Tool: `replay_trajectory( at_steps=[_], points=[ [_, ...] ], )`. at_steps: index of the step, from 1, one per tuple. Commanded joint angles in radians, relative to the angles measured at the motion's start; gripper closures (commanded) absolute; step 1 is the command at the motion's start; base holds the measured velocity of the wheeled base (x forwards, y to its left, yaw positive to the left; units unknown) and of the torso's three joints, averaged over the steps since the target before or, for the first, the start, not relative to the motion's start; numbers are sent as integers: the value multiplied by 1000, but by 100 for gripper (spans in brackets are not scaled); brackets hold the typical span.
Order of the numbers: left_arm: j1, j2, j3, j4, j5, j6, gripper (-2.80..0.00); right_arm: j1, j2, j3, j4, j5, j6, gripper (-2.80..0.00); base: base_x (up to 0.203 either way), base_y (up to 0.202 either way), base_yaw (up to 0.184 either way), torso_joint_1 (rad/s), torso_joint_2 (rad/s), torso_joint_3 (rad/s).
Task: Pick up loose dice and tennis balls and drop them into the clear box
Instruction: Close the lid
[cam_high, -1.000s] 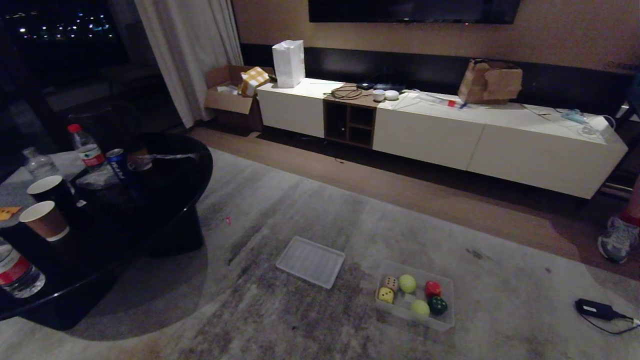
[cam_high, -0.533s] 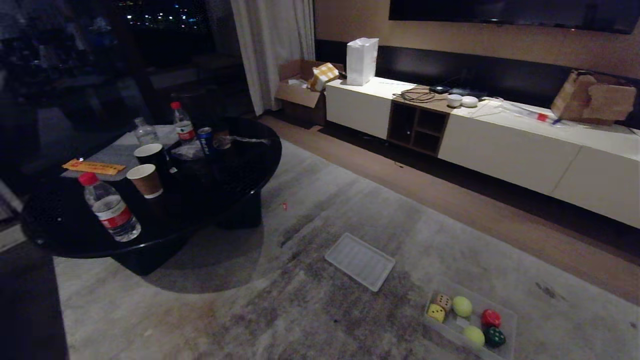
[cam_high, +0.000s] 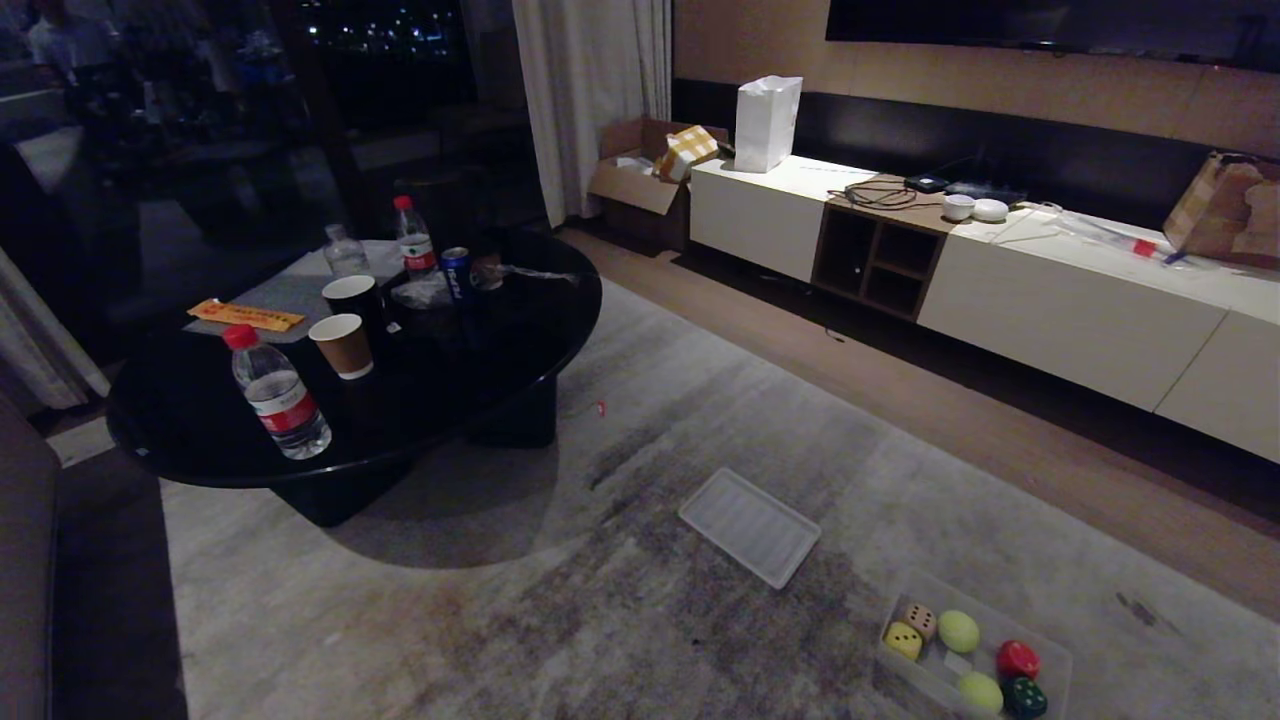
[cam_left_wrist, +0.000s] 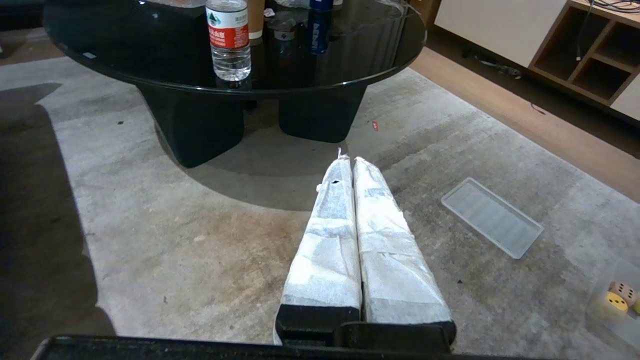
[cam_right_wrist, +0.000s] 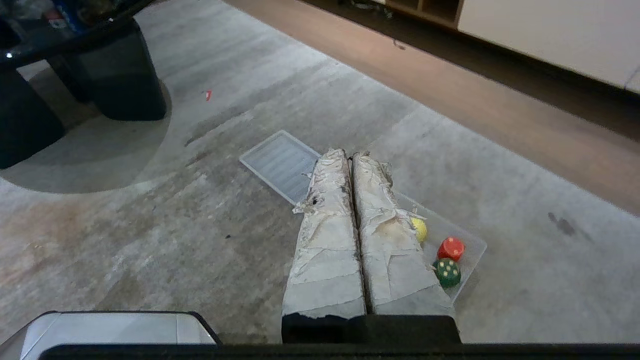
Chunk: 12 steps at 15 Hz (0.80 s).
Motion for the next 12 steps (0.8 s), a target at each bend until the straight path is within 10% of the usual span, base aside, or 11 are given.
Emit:
replay_trajectory(
  at_steps=[1, 12],
  points=[
    [0, 2, 2, 0, 2, -2, 0, 0, 1, 0, 0, 0, 0, 0, 0, 0, 0, 0, 0, 0],
    [0, 1, 2, 1, 5, -11, 0, 0, 2, 0, 0, 0, 0, 0, 157, 0, 1, 2, 4, 4]
  ],
)
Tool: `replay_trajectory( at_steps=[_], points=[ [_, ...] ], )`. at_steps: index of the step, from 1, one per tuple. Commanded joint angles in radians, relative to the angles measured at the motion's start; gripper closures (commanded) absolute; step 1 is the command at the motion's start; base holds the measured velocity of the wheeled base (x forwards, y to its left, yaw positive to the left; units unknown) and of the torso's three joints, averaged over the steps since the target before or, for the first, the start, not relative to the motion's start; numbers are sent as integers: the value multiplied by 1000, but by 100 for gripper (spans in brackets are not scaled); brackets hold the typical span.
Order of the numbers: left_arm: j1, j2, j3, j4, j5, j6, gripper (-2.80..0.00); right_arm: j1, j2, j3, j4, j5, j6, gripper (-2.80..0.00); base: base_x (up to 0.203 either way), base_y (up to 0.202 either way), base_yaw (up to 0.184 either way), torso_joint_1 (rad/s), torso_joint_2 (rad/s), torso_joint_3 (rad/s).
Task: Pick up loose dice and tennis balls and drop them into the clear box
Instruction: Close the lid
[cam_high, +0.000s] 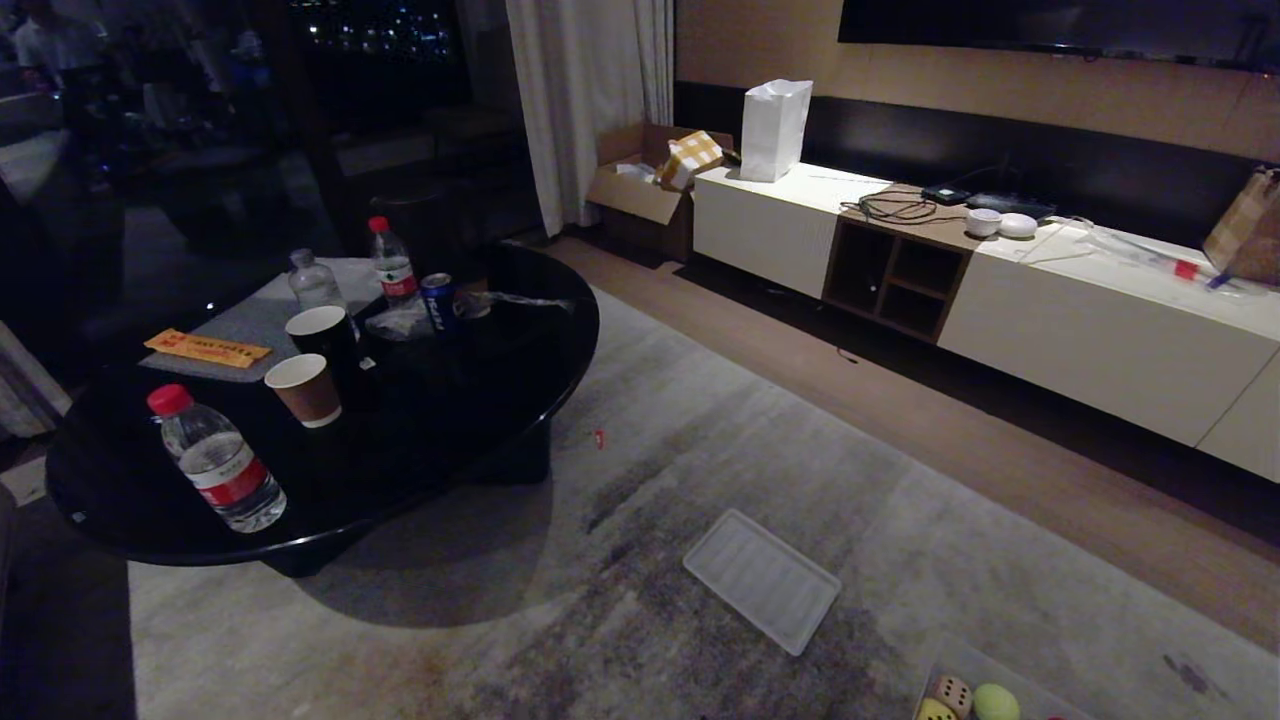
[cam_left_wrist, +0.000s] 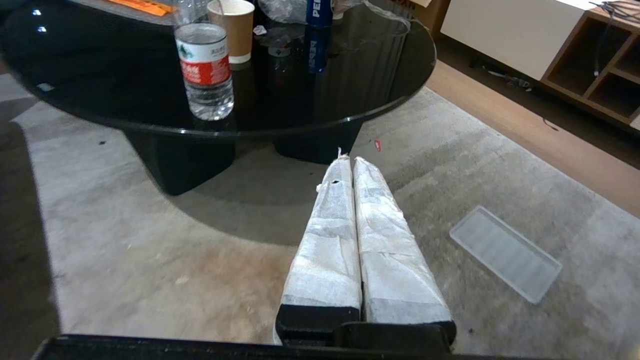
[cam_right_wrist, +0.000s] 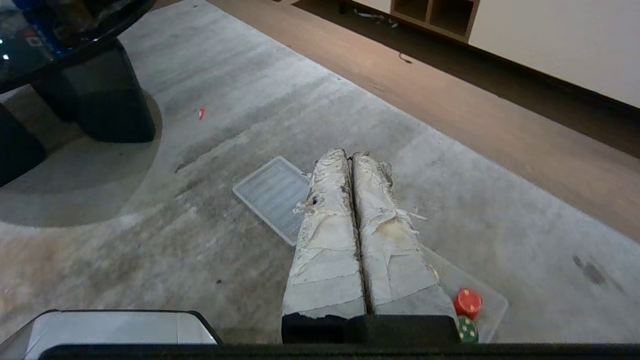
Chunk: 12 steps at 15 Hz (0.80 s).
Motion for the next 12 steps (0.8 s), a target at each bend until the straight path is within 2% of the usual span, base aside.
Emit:
replay_trajectory(
  at_steps=[1, 9, 12],
  points=[
    [0, 2, 2, 0, 3, -5, 0, 0, 1, 0, 1, 1, 0, 0, 112, 0, -6, 10, 6, 1],
    [0, 2, 2, -2, 1, -6, 0, 0, 2, 0, 1, 2, 1, 0, 0, 0, 0, 0, 1, -4],
    [0, 2, 2, -2, 1, -5, 0, 0, 2, 0, 1, 2, 1, 0, 0, 0, 0, 3, 4, -159]
  ],
)
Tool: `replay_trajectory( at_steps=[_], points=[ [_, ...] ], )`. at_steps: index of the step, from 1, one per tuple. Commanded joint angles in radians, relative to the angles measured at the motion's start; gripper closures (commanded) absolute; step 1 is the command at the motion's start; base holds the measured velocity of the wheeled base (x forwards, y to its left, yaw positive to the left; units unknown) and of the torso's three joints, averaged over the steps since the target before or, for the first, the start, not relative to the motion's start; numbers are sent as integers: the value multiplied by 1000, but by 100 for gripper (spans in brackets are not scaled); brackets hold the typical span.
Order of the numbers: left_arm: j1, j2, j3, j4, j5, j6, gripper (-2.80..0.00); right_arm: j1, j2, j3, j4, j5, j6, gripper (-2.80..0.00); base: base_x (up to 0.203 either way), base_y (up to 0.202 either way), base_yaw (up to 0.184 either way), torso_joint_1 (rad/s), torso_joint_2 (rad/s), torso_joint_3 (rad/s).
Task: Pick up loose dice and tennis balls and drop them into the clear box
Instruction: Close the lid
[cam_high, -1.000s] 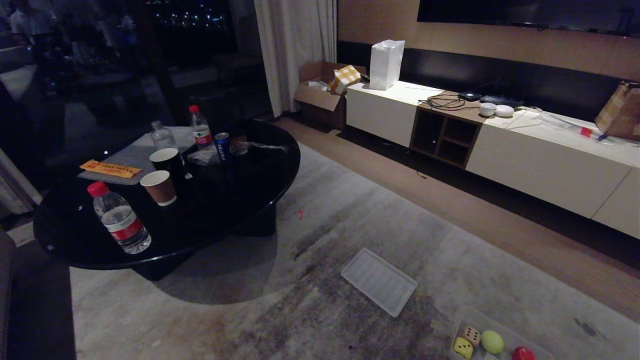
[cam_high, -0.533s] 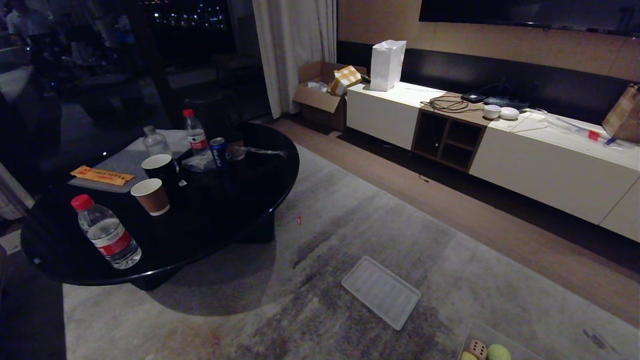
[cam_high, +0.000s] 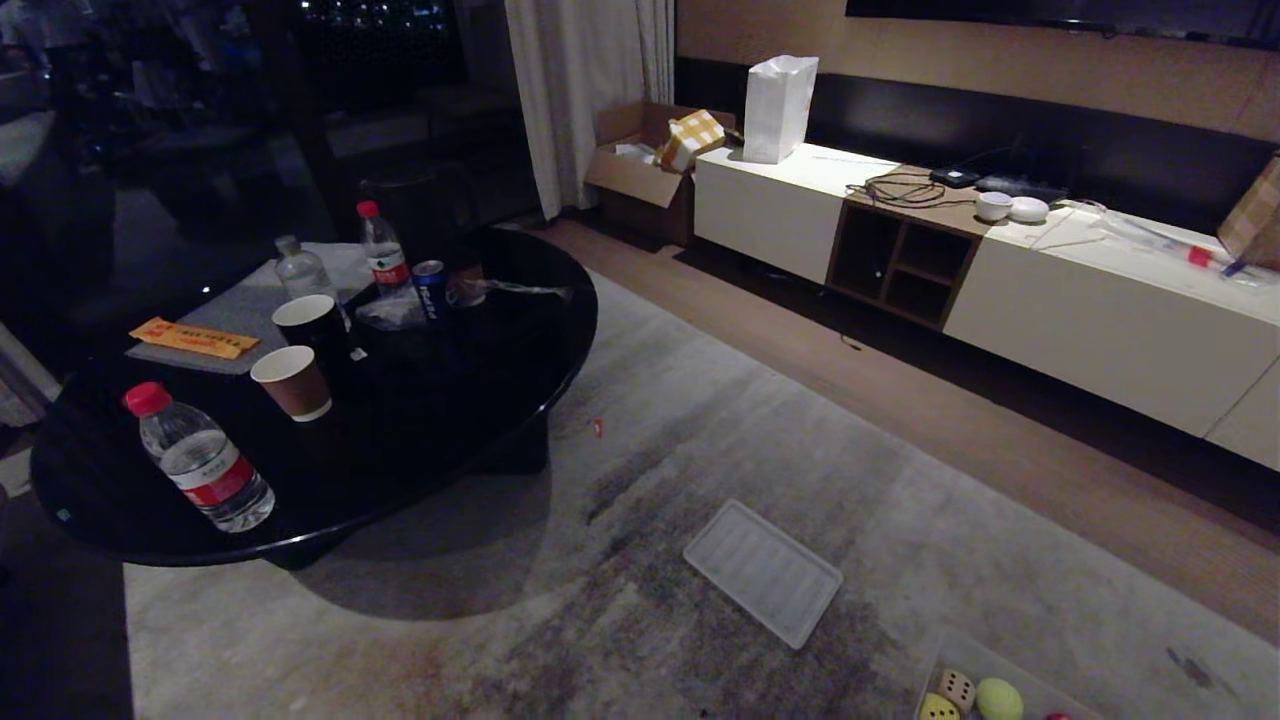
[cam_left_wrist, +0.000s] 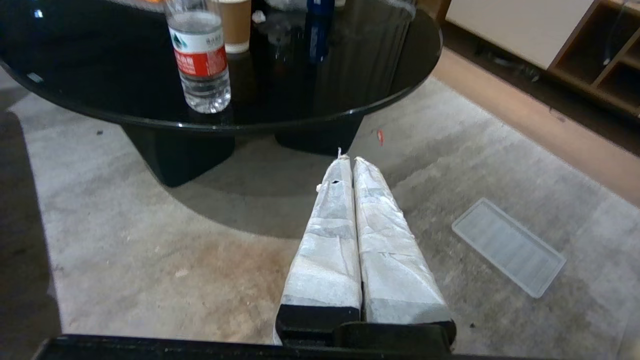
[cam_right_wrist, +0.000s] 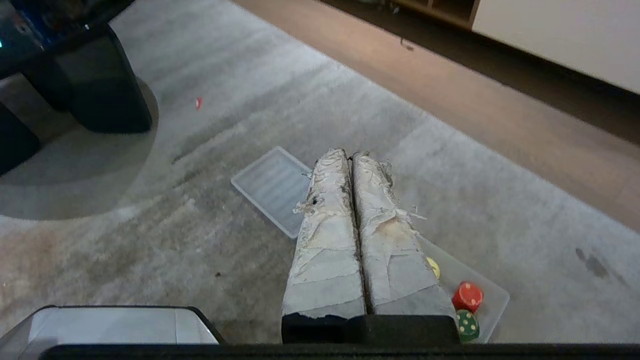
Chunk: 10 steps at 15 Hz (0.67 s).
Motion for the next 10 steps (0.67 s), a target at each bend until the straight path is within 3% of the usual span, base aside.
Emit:
replay_trajectory(
  at_steps=[1, 10],
  points=[
    [0, 2, 2, 0, 1, -1, 0, 0, 2, 0, 0, 1, 0, 0, 0, 0, 0, 2, 2, -196],
    [0, 2, 2, 0, -1, 4, 0, 0, 2, 0, 0, 1, 0, 0, 0, 0, 0, 3, 2, -199]
  ],
)
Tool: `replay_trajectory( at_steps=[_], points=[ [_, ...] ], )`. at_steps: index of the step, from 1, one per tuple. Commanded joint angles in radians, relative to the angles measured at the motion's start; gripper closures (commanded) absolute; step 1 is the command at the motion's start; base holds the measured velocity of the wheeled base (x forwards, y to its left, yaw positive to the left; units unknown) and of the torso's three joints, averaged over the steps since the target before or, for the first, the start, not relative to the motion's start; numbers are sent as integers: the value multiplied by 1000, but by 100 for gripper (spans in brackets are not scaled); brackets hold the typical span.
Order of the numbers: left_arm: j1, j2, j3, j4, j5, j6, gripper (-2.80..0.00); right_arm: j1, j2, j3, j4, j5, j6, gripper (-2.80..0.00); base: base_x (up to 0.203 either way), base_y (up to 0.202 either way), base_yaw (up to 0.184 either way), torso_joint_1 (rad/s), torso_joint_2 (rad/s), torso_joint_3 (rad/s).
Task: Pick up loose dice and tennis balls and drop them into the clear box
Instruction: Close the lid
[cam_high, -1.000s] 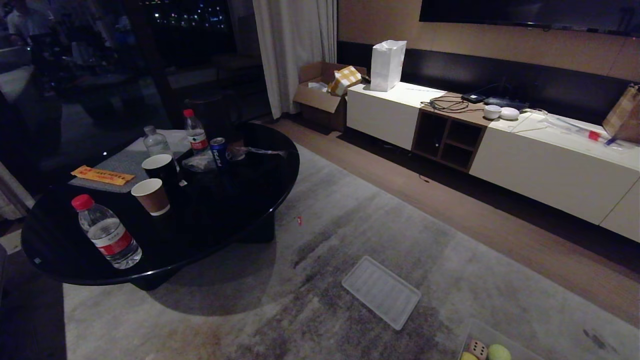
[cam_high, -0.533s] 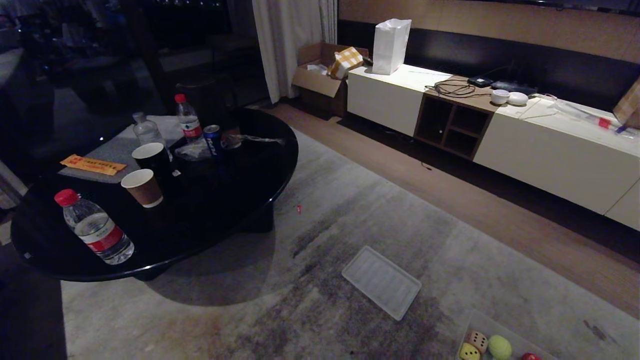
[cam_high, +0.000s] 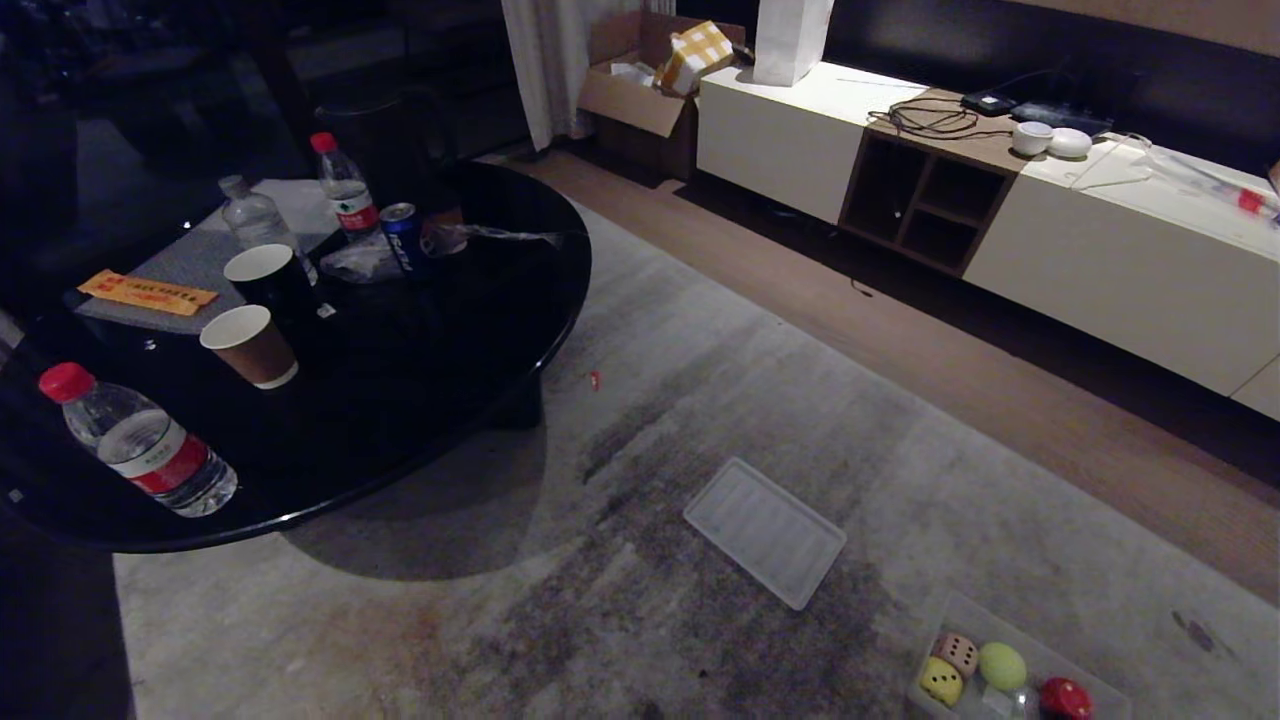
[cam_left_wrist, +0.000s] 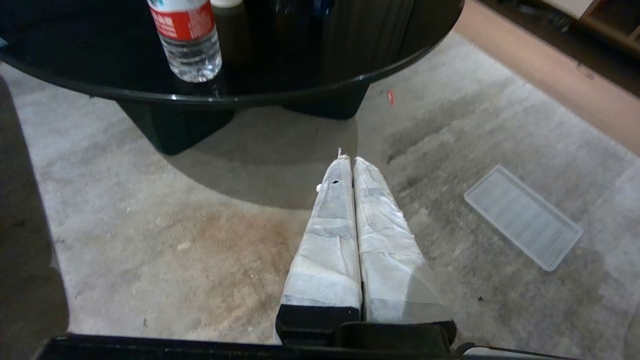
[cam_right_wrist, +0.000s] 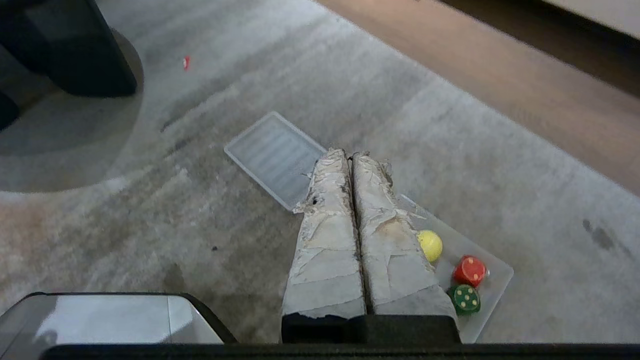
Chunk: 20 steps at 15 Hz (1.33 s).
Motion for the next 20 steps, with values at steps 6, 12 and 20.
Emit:
replay_trajectory(
  at_steps=[6, 12, 20],
  points=[
    [0, 2, 2, -1, 1, 1, 0, 0, 0, 0, 0, 0, 0, 0, 0, 0, 0, 1, 1, -194],
    [0, 2, 2, -1, 1, -2, 0, 0, 2, 0, 0, 0, 0, 0, 0, 0, 0, 5, 4, -198],
    [0, 2, 2, -1, 1, -2, 0, 0, 1, 0, 0, 0, 0, 0, 0, 0, 0, 3, 3, -196]
  ],
)
